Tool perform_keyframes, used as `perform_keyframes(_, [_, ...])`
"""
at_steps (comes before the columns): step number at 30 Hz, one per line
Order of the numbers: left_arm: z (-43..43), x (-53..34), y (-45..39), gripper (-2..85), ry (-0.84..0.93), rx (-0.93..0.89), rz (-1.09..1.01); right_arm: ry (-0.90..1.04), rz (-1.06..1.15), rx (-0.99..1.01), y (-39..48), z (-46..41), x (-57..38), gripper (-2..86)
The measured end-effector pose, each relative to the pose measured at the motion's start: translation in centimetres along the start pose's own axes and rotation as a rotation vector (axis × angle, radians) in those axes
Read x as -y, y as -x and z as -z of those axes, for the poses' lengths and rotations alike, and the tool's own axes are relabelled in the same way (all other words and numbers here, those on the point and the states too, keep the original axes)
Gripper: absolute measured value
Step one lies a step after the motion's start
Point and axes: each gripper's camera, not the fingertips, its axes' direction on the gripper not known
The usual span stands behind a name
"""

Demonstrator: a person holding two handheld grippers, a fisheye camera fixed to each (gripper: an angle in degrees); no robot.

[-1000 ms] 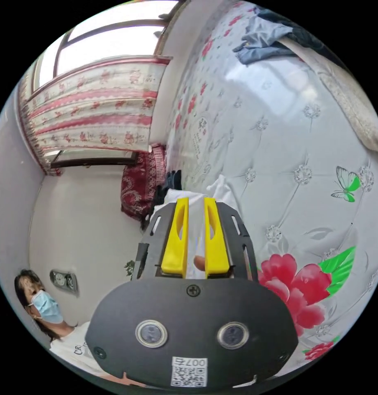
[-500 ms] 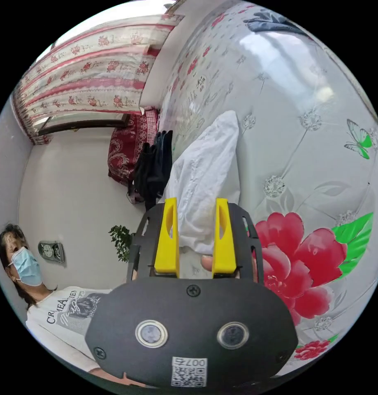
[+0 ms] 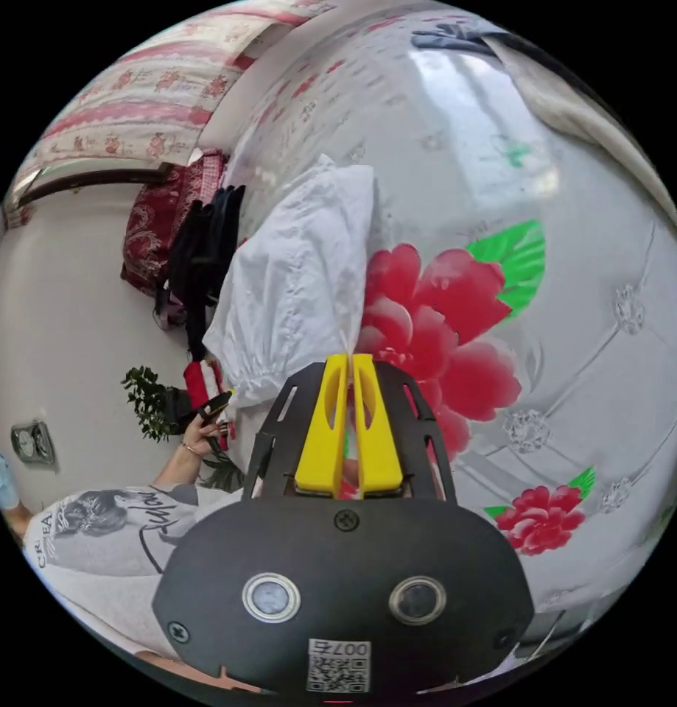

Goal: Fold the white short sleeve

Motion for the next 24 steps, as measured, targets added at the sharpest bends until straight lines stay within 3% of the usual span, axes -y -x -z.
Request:
perform_keyframes(2, [0.8,-0.3,0.4,2.2,-0.004,-0.016,0.066,-0.071,-0.075,0.080,-1.2,0.8,-1.2,3.1])
perform_keyframes(7, [6.7,-2.4,-1.9,5.3,-0.135,0.076,-0.042,-0.119,-0.097,0.176,-1.5,3.1,-4.6,6.7])
perform_keyframes(12, [9.2,-3.8,-6.7,5.3,-0.255,0.015,-0.133,-0.146,-0.246,0.363,-3.7,2.1,-8.4,9.8])
perform_keyframes(14, [8.2,-3.8,-9.7,5.4,-0.248,-0.046,-0.199,-0.143,-0.305,0.453,-3.8,0.2,-9.4,10.7])
perform_keyframes(18, [1.9,-3.4,-17.5,6.8,-0.114,-0.220,-0.362,-0.148,-0.337,0.445,-2.6,-2.0,-9.0,10.7])
perform_keyframes(22, [-6.4,-3.2,-21.3,7.6,0.056,-0.057,-0.418,-0.284,-0.408,0.430,-1.9,-1.4,-7.7,8.7])
perform_keyframes(24, [-7.0,-3.4,-21.3,7.3,0.033,-0.046,-0.440,-0.303,-0.409,0.411,-1.3,-0.9,-6.9,7.1])
